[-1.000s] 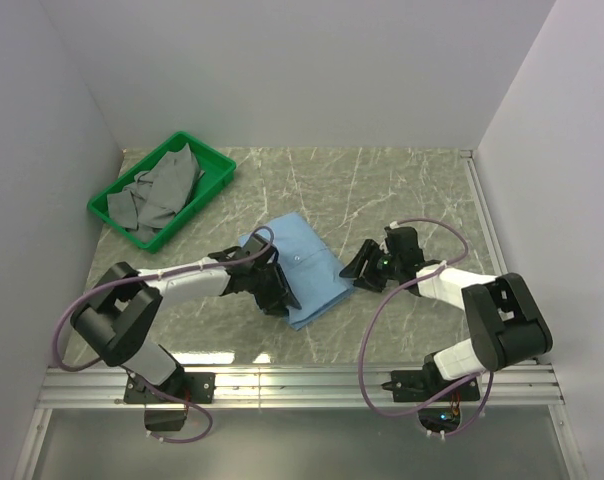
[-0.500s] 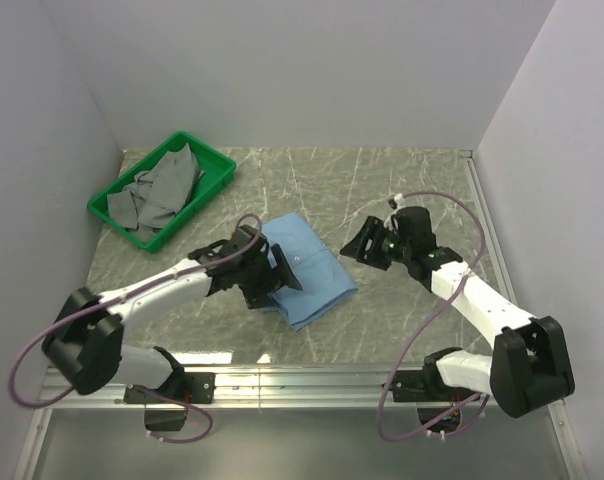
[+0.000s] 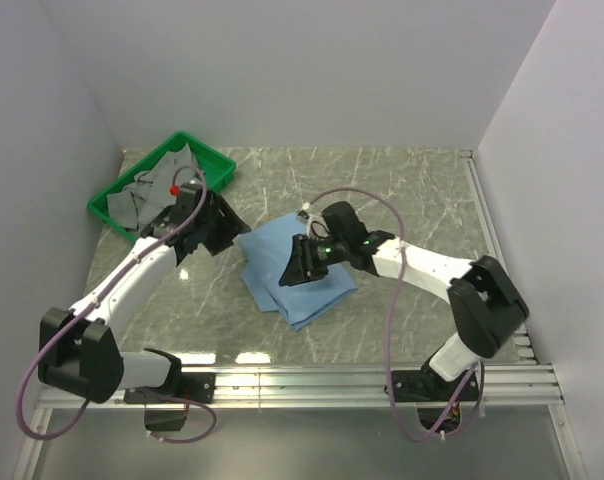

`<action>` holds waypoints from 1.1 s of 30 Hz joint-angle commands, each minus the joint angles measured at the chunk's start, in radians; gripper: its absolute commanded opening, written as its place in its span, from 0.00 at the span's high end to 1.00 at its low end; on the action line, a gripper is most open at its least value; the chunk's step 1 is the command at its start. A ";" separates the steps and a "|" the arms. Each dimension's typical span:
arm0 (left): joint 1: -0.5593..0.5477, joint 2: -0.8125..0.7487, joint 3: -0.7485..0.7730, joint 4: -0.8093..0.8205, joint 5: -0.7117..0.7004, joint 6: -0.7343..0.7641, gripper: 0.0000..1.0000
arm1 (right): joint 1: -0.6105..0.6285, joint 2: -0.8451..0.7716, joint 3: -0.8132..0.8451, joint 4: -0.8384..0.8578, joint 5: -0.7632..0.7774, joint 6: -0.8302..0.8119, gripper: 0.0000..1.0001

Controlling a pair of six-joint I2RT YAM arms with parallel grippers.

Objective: Fold and stack the long sleeve shirts
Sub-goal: Fold the shirt

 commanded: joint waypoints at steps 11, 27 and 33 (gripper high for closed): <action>0.016 0.303 0.057 0.280 0.151 0.018 0.61 | 0.064 0.328 0.148 -0.208 -0.149 -0.208 0.60; 0.034 0.604 0.069 0.351 0.042 -0.004 0.82 | 0.019 0.428 0.042 -0.254 -0.168 -0.301 0.63; 0.074 0.589 0.067 0.346 -0.007 0.028 0.79 | -0.005 0.413 0.010 -0.226 -0.173 -0.288 0.63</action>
